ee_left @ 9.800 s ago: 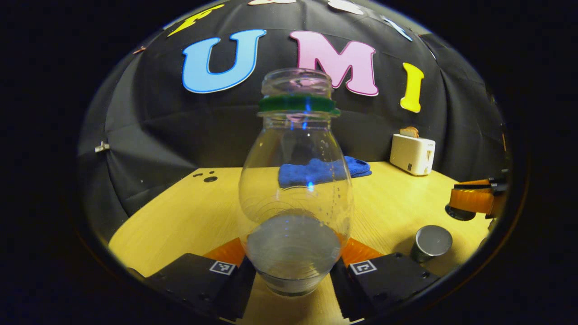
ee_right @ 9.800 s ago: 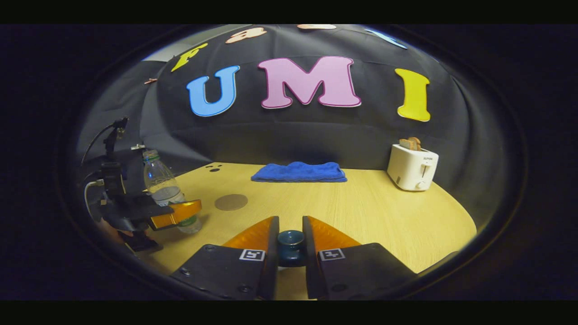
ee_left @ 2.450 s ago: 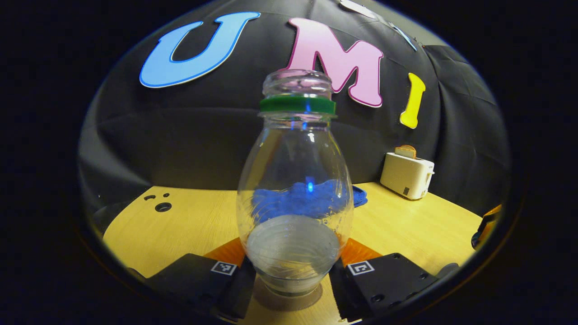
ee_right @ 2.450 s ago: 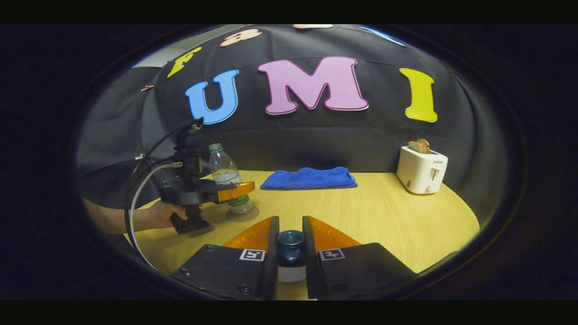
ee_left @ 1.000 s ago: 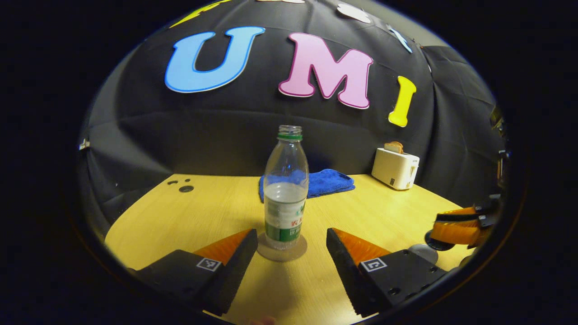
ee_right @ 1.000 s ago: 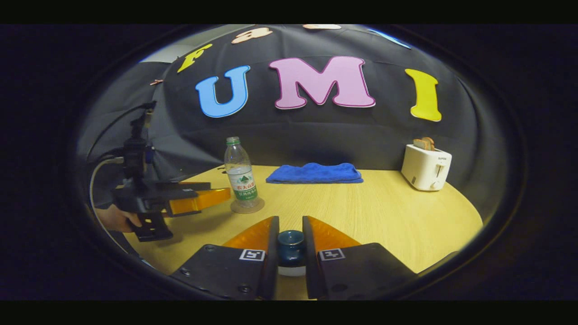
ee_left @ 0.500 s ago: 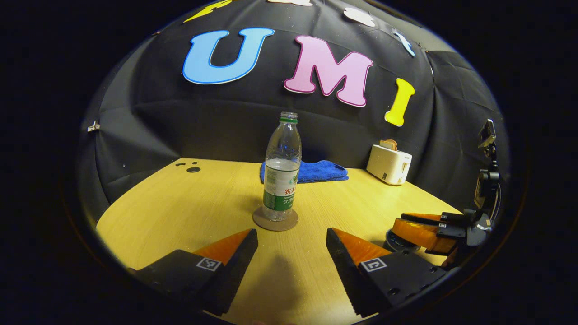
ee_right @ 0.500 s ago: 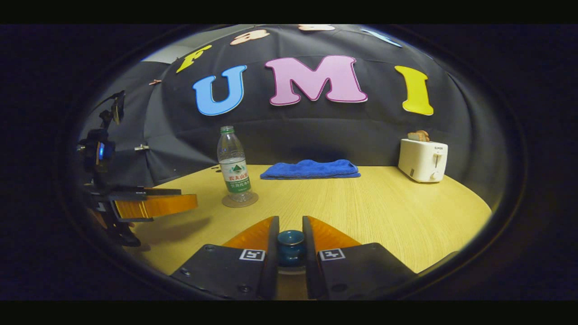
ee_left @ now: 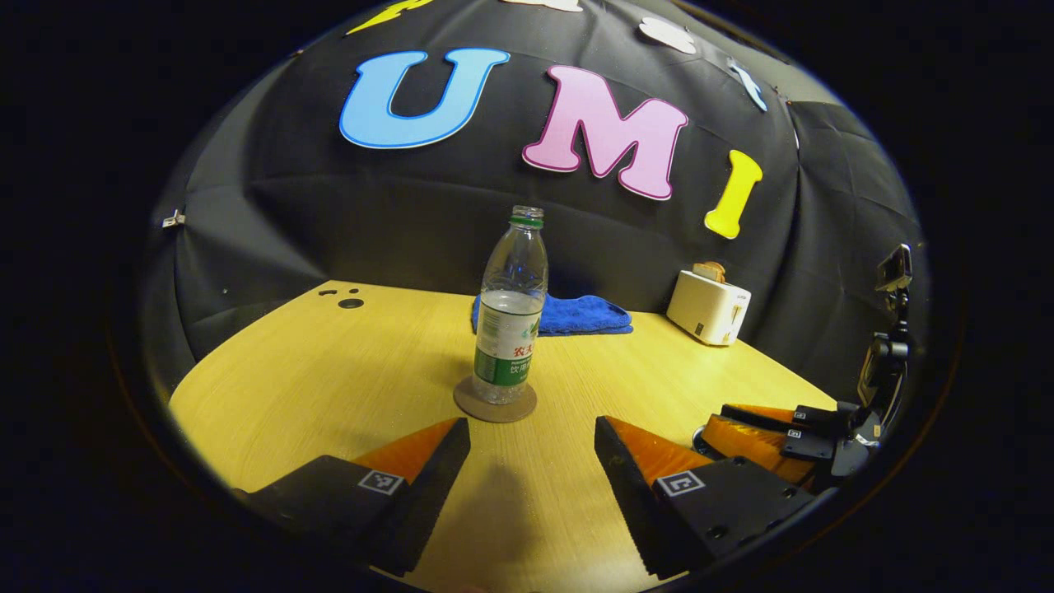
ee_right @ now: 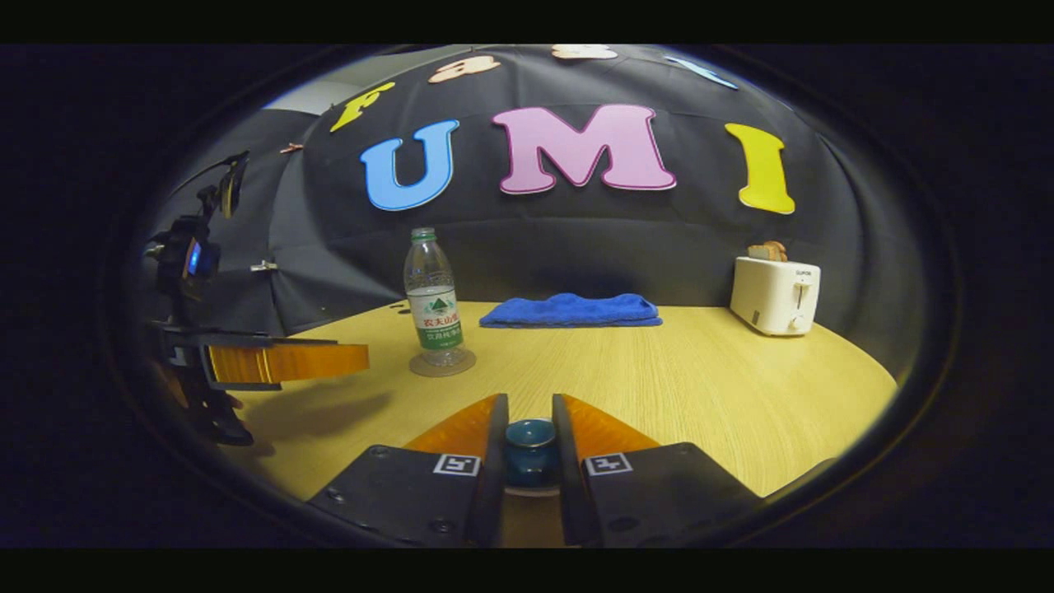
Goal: Open the teacup lid with one hand, grasp the water bottle and pour water into the teacup with the other hand; after pouring, place the water bottle on the coaster and then close the teacup lid.
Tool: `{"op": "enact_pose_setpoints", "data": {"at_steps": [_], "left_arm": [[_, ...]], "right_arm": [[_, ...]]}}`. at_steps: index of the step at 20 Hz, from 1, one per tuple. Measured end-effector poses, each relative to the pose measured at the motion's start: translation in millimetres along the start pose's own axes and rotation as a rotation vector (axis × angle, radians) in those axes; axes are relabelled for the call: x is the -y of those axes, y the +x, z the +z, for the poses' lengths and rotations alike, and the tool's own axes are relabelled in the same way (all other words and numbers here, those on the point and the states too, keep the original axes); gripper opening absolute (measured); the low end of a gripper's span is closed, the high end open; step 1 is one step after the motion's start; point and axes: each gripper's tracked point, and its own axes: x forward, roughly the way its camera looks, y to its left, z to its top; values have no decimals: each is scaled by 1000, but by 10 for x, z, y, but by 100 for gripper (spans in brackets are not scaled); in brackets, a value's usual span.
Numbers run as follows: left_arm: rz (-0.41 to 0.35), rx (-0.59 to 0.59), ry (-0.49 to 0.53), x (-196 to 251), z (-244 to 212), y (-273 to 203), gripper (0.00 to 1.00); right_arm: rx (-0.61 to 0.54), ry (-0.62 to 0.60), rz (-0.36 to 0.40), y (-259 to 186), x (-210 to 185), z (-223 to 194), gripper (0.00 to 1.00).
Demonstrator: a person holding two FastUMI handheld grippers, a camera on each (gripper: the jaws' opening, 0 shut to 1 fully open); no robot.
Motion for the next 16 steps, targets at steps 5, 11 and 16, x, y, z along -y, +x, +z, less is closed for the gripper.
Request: {"op": "enact_pose_setpoints", "data": {"at_steps": [5,11,16], "left_arm": [[-1,6,8,15,59,-29,95],[17,7,52,-24,254,-215,96],[105,50,100,-158,587,-437,95]], "right_arm": [[21,5,-21,-43,36,118,56],[61,-8,-26,-325,7,786,98],[88,-46,-72,-727,103,1536,99]]}}
